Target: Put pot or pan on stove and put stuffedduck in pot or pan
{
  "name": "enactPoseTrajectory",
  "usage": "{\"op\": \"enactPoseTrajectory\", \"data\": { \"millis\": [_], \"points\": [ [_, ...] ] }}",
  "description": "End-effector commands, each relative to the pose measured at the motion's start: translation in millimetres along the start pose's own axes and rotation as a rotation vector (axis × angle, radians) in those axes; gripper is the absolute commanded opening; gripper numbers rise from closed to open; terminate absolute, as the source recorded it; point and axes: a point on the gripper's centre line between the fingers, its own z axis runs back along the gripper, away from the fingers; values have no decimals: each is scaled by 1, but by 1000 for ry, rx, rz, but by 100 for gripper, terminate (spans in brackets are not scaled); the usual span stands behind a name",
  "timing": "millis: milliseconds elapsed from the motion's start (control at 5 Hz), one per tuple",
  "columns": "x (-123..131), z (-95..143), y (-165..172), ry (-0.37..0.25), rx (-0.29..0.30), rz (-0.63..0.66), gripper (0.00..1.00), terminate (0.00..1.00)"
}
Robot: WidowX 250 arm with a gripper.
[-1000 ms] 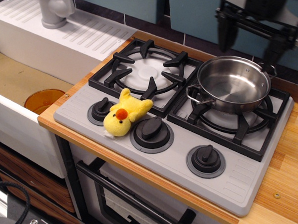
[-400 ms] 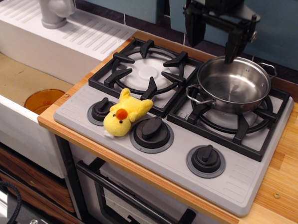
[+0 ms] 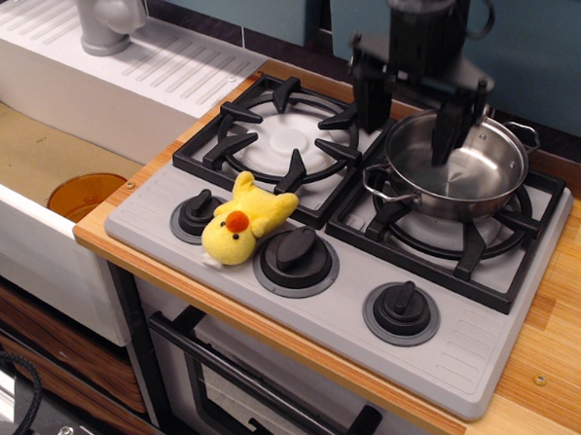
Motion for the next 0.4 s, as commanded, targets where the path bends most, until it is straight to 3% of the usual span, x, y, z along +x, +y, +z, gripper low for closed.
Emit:
{"op": "enactPoseTrajectory", "data": {
  "millis": [0,200],
  "points": [
    [12,-4,-3,-128,-31,-22,100,0],
    [14,-14,-3,-152,-51,-24,100,0]
  ]
}}
